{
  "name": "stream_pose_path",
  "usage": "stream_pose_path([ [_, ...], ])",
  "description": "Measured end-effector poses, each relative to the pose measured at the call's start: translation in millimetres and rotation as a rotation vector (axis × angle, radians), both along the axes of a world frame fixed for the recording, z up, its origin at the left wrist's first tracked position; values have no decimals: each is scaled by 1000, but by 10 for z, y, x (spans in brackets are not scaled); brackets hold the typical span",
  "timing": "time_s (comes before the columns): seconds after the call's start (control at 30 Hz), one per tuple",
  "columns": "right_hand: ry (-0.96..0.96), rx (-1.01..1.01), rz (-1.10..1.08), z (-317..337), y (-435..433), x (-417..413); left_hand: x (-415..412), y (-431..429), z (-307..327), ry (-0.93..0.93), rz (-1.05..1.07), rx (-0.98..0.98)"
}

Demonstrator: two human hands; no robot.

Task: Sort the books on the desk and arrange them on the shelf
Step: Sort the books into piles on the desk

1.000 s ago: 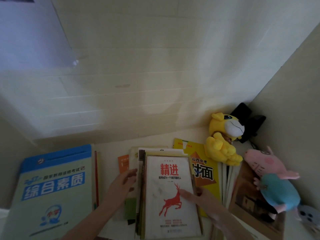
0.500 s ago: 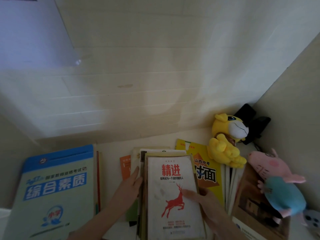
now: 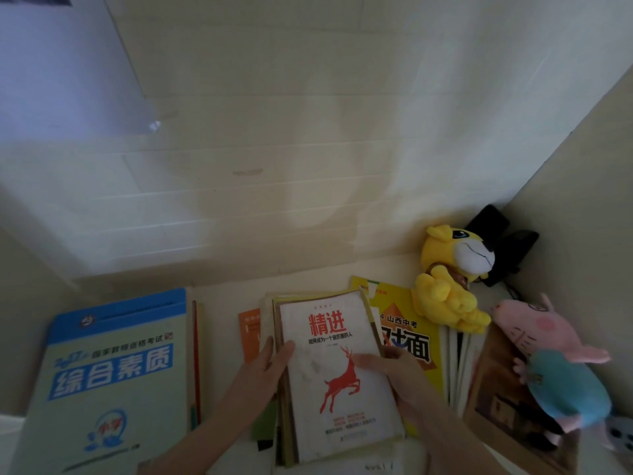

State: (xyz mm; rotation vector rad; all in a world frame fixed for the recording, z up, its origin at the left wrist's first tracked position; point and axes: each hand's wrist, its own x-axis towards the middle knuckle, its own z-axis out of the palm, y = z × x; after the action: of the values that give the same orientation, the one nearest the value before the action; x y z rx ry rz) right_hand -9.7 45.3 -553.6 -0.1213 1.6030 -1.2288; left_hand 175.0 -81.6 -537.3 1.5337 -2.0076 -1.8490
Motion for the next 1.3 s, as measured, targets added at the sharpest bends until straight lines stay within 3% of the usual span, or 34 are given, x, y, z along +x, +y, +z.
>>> stream_pose_path([
  [0.23, -30, 7, 40, -143, 40, -16, -40, -18, 91, 14, -50, 36],
  [0.5, -134, 4, -17, -215, 110, -94, -43, -113, -14, 25, 14, 274],
  [0.83, -28, 45, 116, -404, 160, -37, -142, -85, -72, 91, 36, 321],
  [1.03, 151, 72, 179, -634, 202, -32, -115, -81, -203, 98, 104, 307],
  [1.17, 252, 44, 167, -689, 222, -19, -146, 33, -257, 43, 204, 128],
  [1.3, 198, 45, 185, -609, 263, -10, -250, 217, -223, 103, 292, -39],
])
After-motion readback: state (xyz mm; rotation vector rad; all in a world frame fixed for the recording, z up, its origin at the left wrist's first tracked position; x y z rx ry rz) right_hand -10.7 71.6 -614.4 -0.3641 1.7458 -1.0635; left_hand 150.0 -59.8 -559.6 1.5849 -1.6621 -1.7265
